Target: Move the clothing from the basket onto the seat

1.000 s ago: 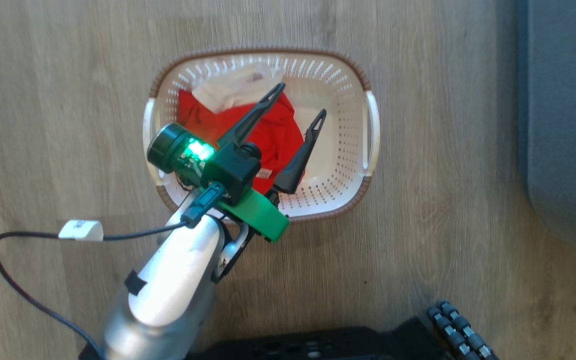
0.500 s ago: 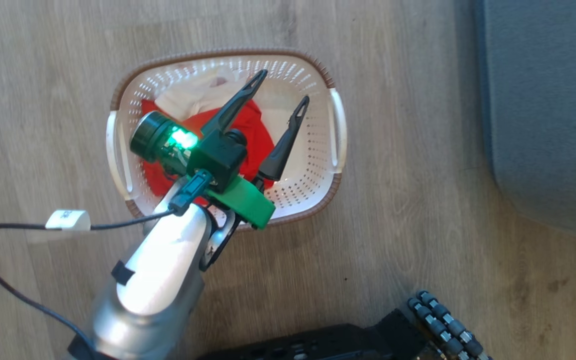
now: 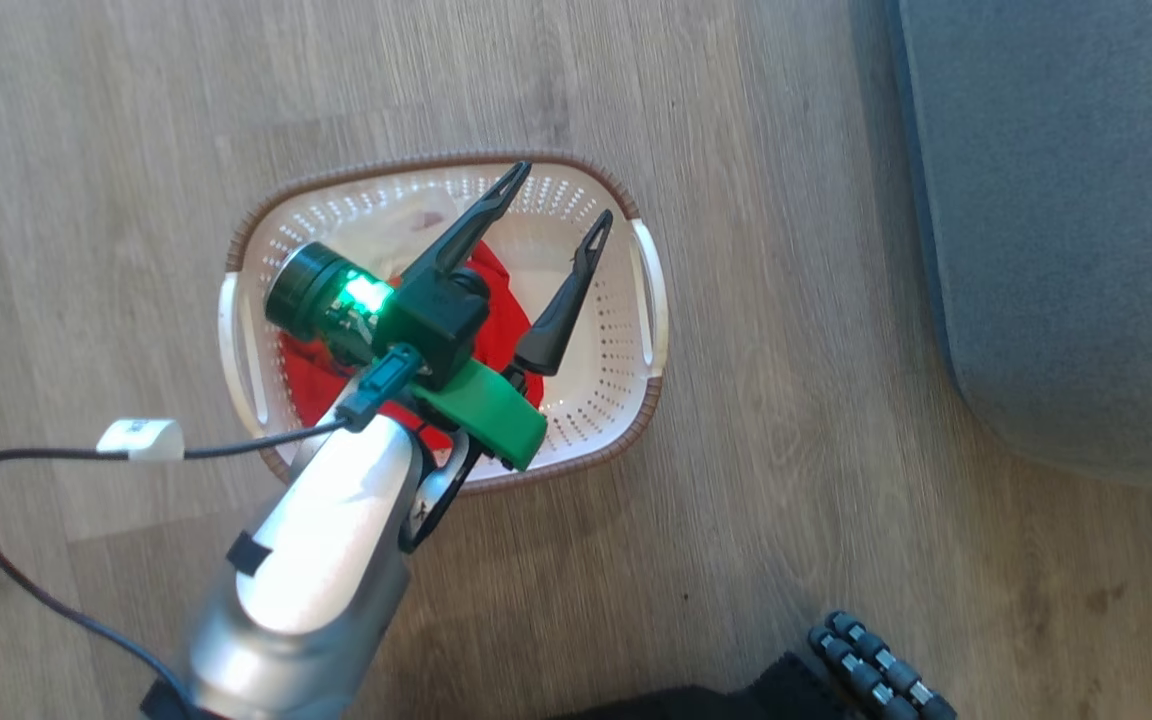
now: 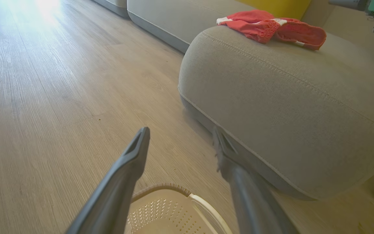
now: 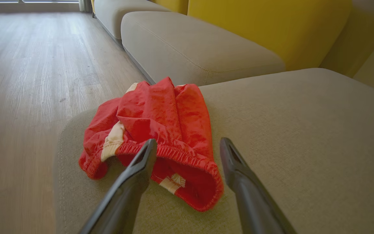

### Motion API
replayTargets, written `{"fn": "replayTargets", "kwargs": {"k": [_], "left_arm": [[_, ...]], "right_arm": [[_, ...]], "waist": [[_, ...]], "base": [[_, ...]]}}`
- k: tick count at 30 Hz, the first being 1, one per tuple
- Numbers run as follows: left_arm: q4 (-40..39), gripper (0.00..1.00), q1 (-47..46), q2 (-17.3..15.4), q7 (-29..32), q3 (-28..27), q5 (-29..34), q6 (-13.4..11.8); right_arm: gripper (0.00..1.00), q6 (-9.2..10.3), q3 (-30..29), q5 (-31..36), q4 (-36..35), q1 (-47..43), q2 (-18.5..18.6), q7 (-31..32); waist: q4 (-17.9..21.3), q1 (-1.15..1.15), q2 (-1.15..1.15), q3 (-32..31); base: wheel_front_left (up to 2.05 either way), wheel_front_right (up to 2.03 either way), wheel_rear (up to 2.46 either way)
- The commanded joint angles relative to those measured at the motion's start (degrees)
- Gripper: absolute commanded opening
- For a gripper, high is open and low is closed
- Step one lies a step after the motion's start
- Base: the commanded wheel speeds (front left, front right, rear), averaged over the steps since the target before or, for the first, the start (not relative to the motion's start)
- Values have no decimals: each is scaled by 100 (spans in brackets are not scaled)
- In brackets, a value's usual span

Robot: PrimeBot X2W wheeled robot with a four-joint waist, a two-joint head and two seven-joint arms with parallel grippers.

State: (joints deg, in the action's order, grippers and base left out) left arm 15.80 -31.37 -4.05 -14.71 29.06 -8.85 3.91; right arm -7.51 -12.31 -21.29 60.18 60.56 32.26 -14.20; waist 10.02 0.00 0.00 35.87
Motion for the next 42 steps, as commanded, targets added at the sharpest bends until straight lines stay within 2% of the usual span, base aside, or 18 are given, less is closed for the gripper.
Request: {"fn": "replayTargets", "kwargs": {"k": [1,4,8,16,20,25,30,42], "left_arm": [[-167,100,134,9,-29,-177,-38,9],[-173,100,232,37,-29,-256,-122,-15],[-161,100,476,67,-29,-392,-259,-34],[-142,100,1156,105,-29,-761,-541,-126],[-121,100,1476,111,-29,-961,-595,-163],[-7,100,1788,114,-29,-1307,-584,-252],[204,100,1975,115,-29,-1640,-540,-295],[687,100,2364,115,-29,-2486,-365,-216]], "right_arm": [[100,2,77,61,-229,-307,102,-64],[100,2,161,199,-663,-712,-70,-75],[100,2,149,382,-1651,-1457,-469,-78],[100,2,149,963,-3682,-3168,-1501,-79],[100,2,270,1231,-4278,-3881,-1935,-79],[100,2,701,1523,-4672,-4554,-2304,-79],[100,2,1087,1752,-4707,-5095,-2637,-79],[100,2,1258,1970,-4389,-5719,-2924,-80]], "waist": [[-37,0,0,-103],[-83,0,0,-305],[-159,0,0,-715],[-426,0,0,-1674],[-604,0,0,-2106],[-792,0,0,-2527],[-957,0,0,-2878],[-1035,0,0,-3415]], "base": [[0,0,0],[0,0,0],[0,0,0],[0,0,0],[0,0,0],[0,0,0],[0,0,0],[0,0,0]]}}
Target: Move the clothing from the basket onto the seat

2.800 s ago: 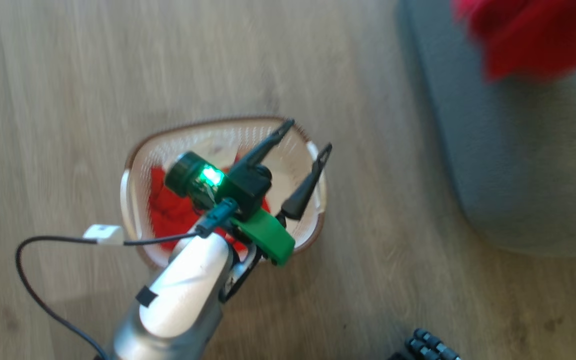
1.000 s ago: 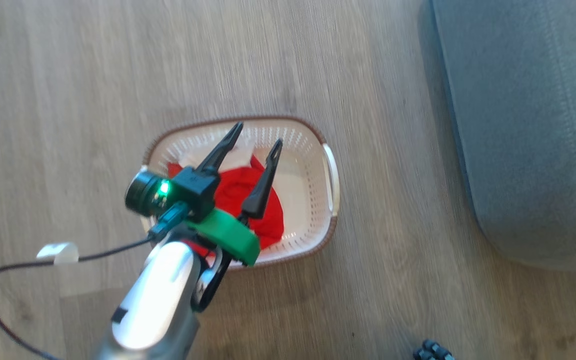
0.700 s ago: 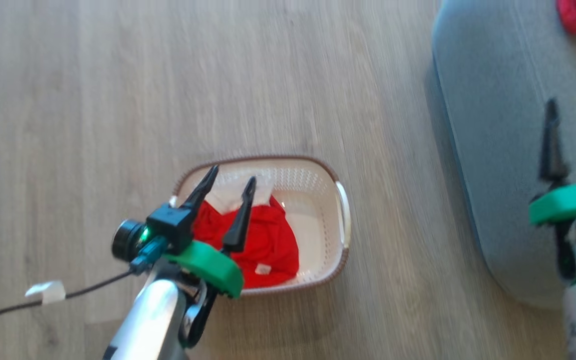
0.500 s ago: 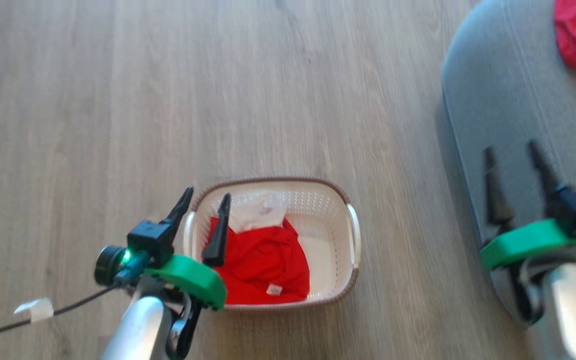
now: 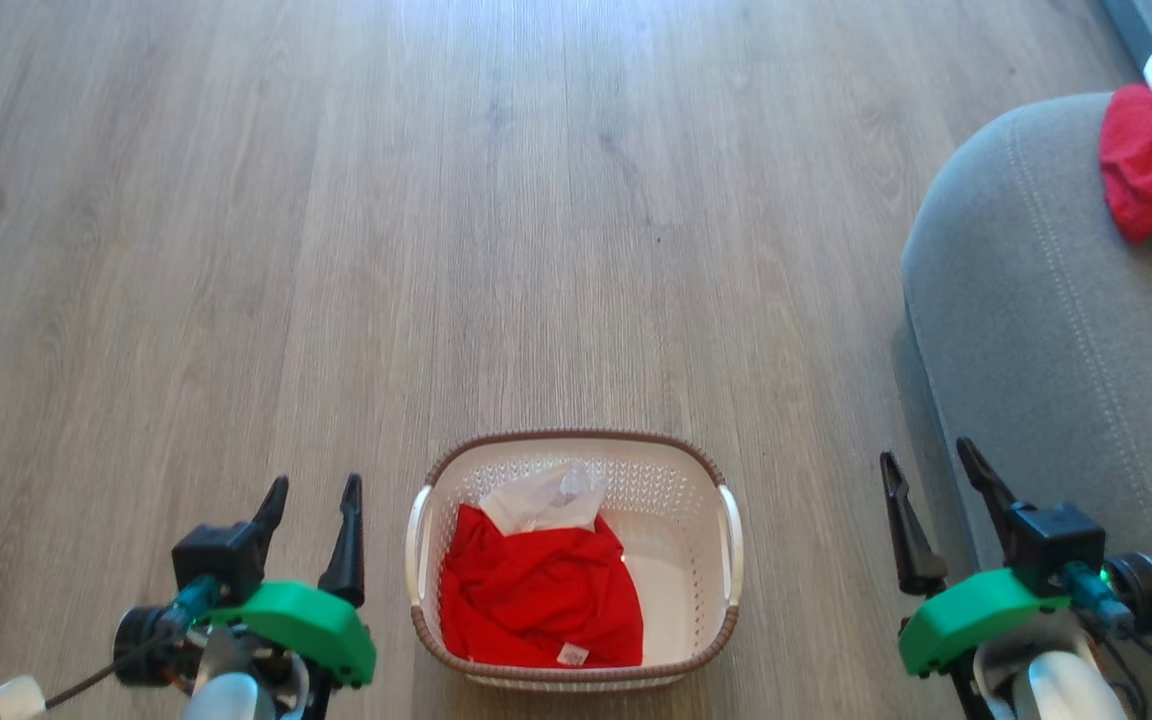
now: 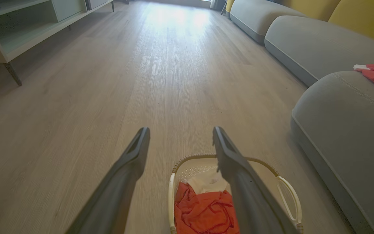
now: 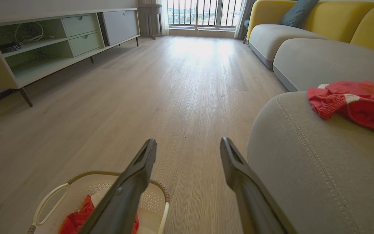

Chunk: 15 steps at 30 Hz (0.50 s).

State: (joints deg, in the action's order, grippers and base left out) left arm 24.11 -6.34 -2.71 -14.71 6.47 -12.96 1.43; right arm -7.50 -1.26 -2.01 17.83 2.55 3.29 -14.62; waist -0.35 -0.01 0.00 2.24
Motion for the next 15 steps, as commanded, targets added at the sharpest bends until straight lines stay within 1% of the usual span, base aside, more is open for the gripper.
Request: {"fn": "replayTargets", "kwargs": {"k": [1,8,15], "left_arm": [[-118,100,-108,-19,-29,-285,69,49],[-59,100,33,-18,-29,-526,109,131],[-88,100,69,-18,-29,-530,25,104]], "right_arm": [[100,1,154,61,-135,59,-31,-38],[100,1,180,-94,-28,-56,-40,-38],[100,1,155,-146,-10,-78,-40,-38]], "waist": [[10,1,0,-82],[32,1,0,-209],[58,1,0,-240]], "base": [[0,0,0],[0,0,0],[0,0,0]]}}
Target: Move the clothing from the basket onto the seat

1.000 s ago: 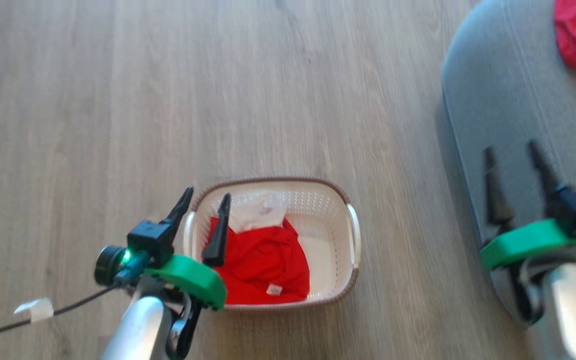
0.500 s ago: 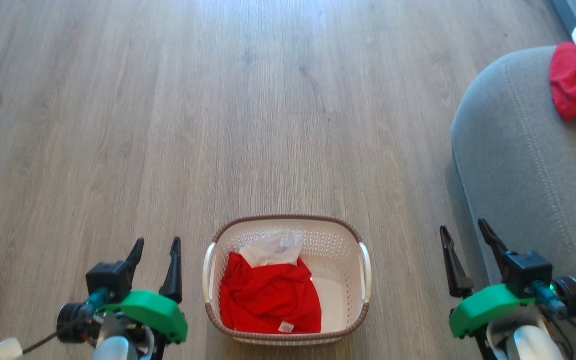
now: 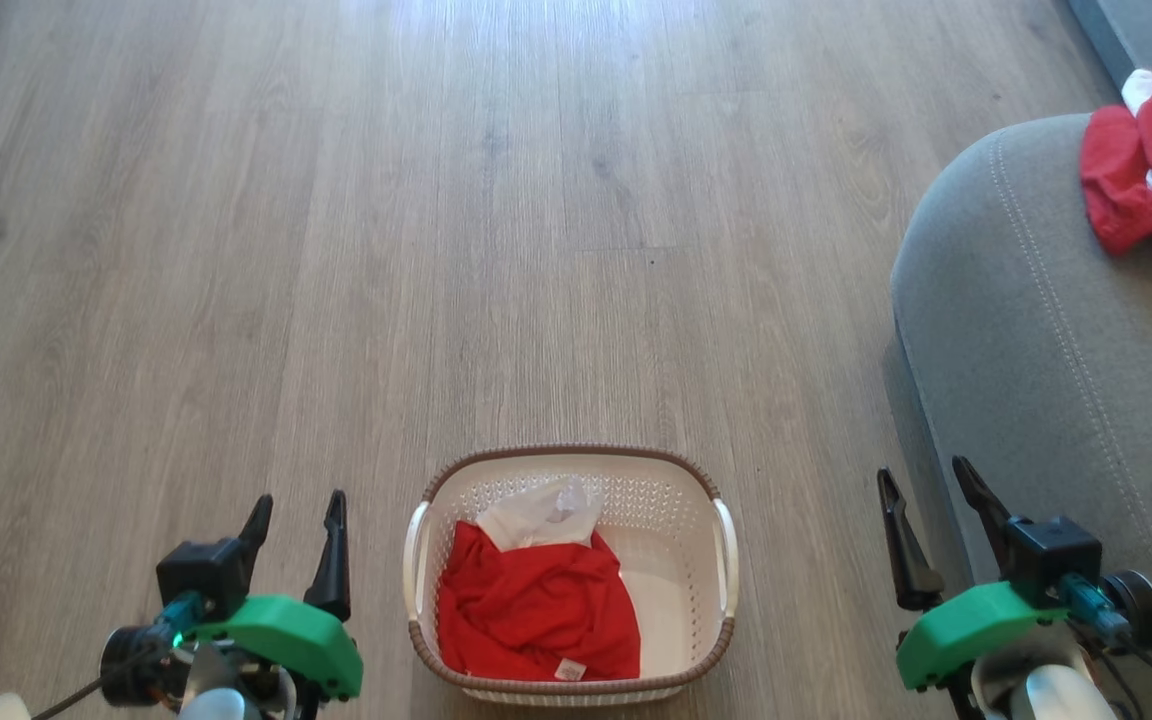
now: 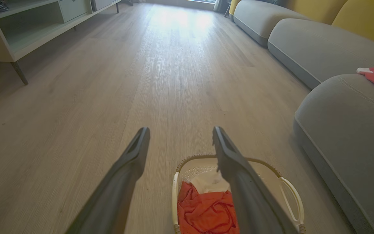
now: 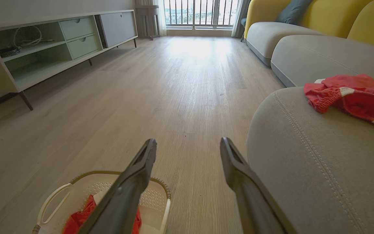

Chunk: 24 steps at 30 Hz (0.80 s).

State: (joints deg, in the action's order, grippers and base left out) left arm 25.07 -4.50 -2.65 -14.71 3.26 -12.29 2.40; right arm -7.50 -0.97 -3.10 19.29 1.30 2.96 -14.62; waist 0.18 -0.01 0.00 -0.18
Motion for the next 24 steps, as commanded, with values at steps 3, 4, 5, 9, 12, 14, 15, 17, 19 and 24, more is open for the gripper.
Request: {"fn": "replayTargets", "kwargs": {"k": [3,4,5,9,12,14,15,17,19,24], "left_arm": [[-192,100,-114,-23,-29,-213,-47,9],[-197,100,-115,-23,-29,-216,-45,9],[-202,100,-116,-23,-29,-220,-44,10],[-208,100,-123,-23,-29,-210,-41,11],[-213,100,-122,-23,-29,-204,-44,1],[-216,100,-121,-23,-29,-201,-47,-1],[-217,100,-121,-23,-29,-200,-49,-1],[-220,100,-123,-23,-29,-194,-56,-3],[-222,100,-123,-23,-29,-191,-58,-5],[-231,100,-128,-23,-29,-187,-78,1]], "right_arm": [[100,1,134,-50,-155,56,-8,-38],[100,1,135,-55,-155,61,-8,-38],[100,1,135,-59,-157,67,-8,-38],[100,1,125,-69,-157,71,-8,-38],[100,1,122,-76,-155,70,-8,-38],[100,1,118,-84,-151,72,-8,-38],[100,1,116,-85,-149,74,-8,-38],[100,1,111,-83,-148,77,-8,-38],[100,1,110,-81,-148,79,-8,-38],[100,1,102,-69,-144,91,-8,-38]], "waist": [[25,1,0,7],[32,1,0,12],[40,1,0,19],[58,1,0,37],[67,1,0,45],[71,1,0,46],[72,1,0,46],[73,1,0,43],[74,1,0,42],[73,1,0,37]], "base": [[0,0,0],[0,0,0],[0,0,0],[0,0,0],[0,0,0],[0,0,0],[0,0,0],[0,0,0],[0,0,0],[0,0,0]]}}
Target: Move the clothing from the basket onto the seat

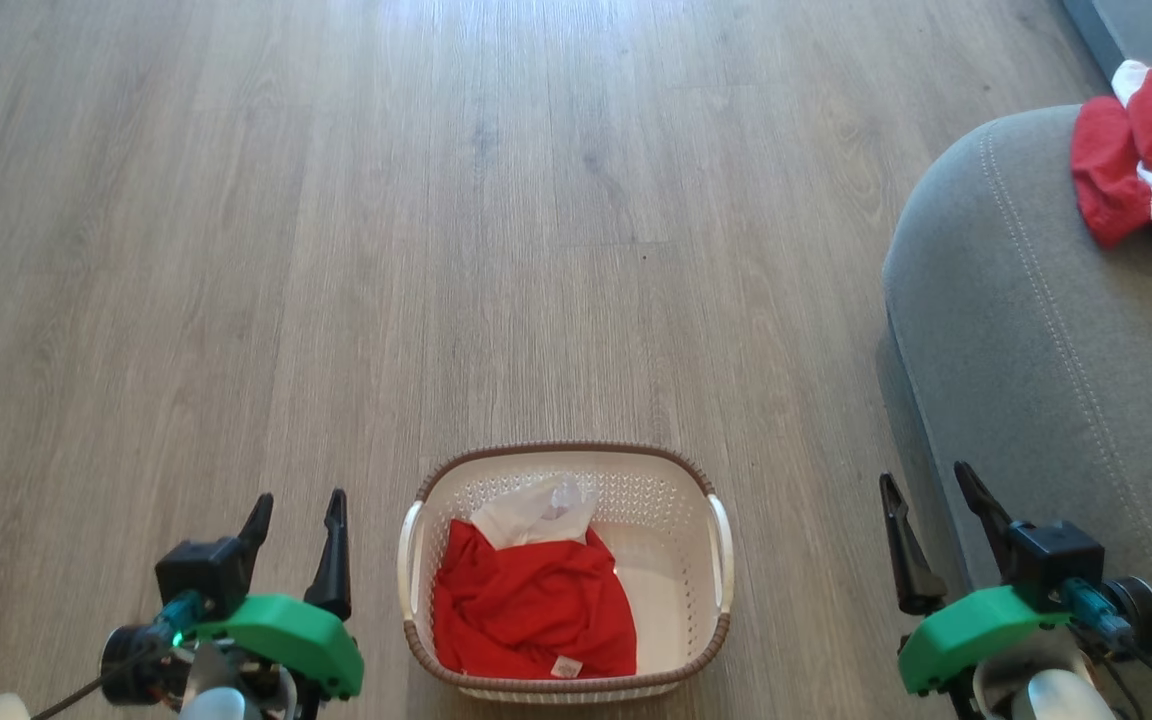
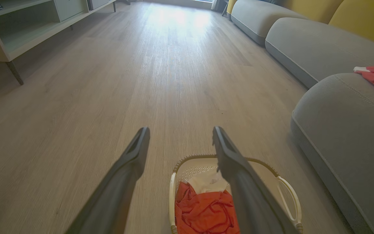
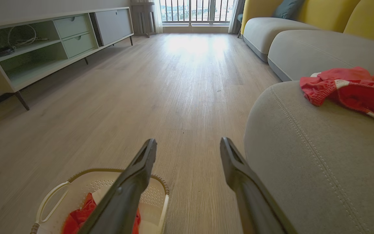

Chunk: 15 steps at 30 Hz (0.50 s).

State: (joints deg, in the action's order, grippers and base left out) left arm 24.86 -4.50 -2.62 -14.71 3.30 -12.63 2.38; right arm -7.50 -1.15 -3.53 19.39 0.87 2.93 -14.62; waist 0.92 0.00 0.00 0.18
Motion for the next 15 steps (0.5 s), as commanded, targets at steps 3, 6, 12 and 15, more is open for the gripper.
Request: {"fn": "replayTargets", "kwargs": {"k": [3,6,12,15], "left_arm": [[-209,100,-137,-26,-29,-189,-59,9],[-217,100,-148,-26,-29,-175,-74,-3],[-308,100,-238,-26,-29,-125,-97,-31],[-361,100,-357,-26,-29,-84,-107,-36]], "right_arm": [[100,1,111,-18,-145,140,-5,-38],[100,1,111,-20,-141,157,-5,-38],[100,1,103,-15,-204,242,-5,-38],[100,1,64,-6,-277,341,-5,-38]], "waist": [[-9,0,0,3],[-16,0,0,21],[-14,0,0,227],[-1,0,0,482]], "base": [[0,0,0],[0,0,0],[0,0,0],[0,0,0]]}}
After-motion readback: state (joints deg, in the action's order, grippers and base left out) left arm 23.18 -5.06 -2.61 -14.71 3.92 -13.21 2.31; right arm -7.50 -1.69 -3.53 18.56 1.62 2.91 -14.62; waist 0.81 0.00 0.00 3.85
